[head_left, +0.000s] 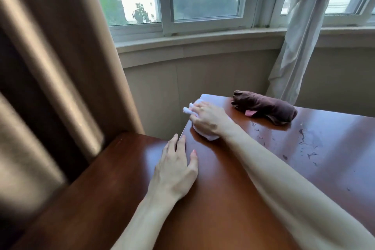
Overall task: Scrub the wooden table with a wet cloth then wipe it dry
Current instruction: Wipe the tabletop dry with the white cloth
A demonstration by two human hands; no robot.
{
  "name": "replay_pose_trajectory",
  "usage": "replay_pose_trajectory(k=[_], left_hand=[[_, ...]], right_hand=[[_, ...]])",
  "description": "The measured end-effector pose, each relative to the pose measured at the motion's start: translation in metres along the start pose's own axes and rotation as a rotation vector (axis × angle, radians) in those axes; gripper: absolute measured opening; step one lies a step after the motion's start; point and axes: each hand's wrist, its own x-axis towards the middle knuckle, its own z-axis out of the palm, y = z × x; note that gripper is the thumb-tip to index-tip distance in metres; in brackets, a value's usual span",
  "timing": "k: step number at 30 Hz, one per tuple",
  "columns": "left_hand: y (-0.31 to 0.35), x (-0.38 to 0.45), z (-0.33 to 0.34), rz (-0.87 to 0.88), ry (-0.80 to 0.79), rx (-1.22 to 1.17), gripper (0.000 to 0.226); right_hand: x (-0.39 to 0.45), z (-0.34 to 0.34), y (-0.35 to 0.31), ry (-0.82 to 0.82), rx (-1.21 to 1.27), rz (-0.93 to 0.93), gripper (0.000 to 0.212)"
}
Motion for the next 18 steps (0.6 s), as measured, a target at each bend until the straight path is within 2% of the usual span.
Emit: replay_pose_trajectory(k=[3, 4, 7, 10, 13, 15, 16, 18], left_hand=[[-0.002, -0.011, -0.027, -0.077, 0.083, -0.420, 0.039], [-0.004, -0.019, -0.036, -0.107, 0.102, -0.469, 0.032], [-0.021, -0.055, -0.058, -0.138, 0.112, -0.383, 0.037], [-0.037, -0.096, -0.072, -0.085, 0.092, -0.295, 0.040], [-0.049, -0.140, -0.083, -0.032, 0.084, -0.226, 0.039], [-0.056, -0.171, -0.089, 0.030, 0.068, -0.166, 0.041], [-0.060, -0.186, -0.091, 0.067, 0.058, -0.123, 0.044], [-0.070, -0.214, -0.095, 0.126, 0.050, -0.055, 0.048]], right_hand=[[-0.066, -0.008, -0.051, -0.009, 0.062, -0.087, 0.057], [-0.091, -0.009, -0.071, -0.003, 0.050, -0.112, 0.055], [-0.163, -0.007, -0.126, 0.067, 0.035, -0.150, 0.059], [-0.221, -0.001, -0.170, 0.090, 0.077, -0.232, 0.062], [-0.287, -0.004, -0.204, 0.130, 0.154, -0.440, 0.057], [-0.312, -0.014, -0.198, 0.051, 0.222, -0.560, 0.054], [-0.310, -0.015, -0.183, 0.020, 0.241, -0.559, 0.055], [-0.293, -0.021, -0.146, -0.006, 0.231, -0.393, 0.059]])
